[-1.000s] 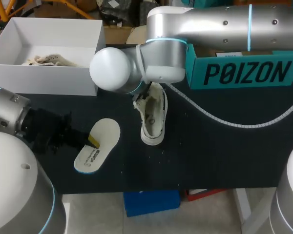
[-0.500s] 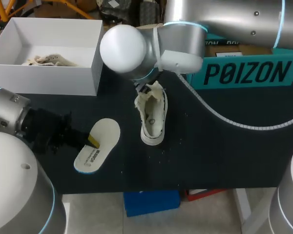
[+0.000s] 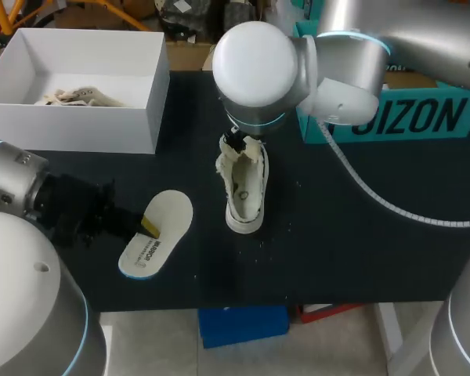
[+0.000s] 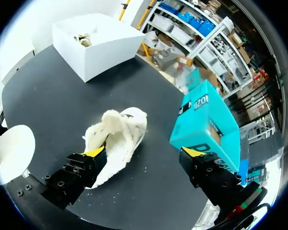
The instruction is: Take the shoe out of the shoebox, open the shoe tongue, remove and reinsert the insole, then place the shoe into the shoebox
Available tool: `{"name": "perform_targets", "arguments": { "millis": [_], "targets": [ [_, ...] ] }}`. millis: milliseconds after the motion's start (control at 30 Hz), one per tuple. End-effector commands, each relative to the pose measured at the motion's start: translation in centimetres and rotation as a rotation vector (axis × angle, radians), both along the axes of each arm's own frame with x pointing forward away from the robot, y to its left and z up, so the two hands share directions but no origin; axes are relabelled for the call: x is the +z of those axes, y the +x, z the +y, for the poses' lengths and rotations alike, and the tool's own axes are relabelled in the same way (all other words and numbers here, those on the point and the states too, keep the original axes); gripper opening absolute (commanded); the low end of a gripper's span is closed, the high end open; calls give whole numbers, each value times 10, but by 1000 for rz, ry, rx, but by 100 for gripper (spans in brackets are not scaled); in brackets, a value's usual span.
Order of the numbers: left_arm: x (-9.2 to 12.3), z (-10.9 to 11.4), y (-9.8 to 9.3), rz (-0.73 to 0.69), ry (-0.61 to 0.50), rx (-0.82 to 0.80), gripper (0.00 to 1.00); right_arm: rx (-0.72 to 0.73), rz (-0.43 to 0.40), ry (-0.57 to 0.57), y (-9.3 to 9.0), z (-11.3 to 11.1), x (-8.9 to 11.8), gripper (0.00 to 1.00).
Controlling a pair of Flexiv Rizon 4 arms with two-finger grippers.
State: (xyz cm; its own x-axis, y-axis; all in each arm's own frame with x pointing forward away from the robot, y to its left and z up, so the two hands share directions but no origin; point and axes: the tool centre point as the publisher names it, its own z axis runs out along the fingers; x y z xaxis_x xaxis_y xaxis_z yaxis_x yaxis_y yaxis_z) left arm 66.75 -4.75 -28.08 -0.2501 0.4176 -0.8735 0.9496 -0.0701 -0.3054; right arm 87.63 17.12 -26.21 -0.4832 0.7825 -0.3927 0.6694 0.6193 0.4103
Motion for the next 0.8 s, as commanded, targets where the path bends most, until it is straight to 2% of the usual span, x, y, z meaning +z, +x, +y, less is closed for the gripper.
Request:
{"name": "perform_targets", "arguments": {
  "millis": [33,333,467,633,800],
  "targets": [
    [0,-1,-1,-3,3,2,0,37,-46,72,-23,-18,10,100],
    [0,-1,-1,-3,3,2,0,43,-53,147,-79,-38,19,100],
    [0,-1,-1,-3,3,2,0,73,-75,201,-99,-50,20,100],
    [0,-1,-1,-3,3,2,0,111,-111,293,-112,-57,17,100],
    [0,-1,-1,-3,3,2,0,120,-143,389,-115,-65,10,100]
  ]
}}
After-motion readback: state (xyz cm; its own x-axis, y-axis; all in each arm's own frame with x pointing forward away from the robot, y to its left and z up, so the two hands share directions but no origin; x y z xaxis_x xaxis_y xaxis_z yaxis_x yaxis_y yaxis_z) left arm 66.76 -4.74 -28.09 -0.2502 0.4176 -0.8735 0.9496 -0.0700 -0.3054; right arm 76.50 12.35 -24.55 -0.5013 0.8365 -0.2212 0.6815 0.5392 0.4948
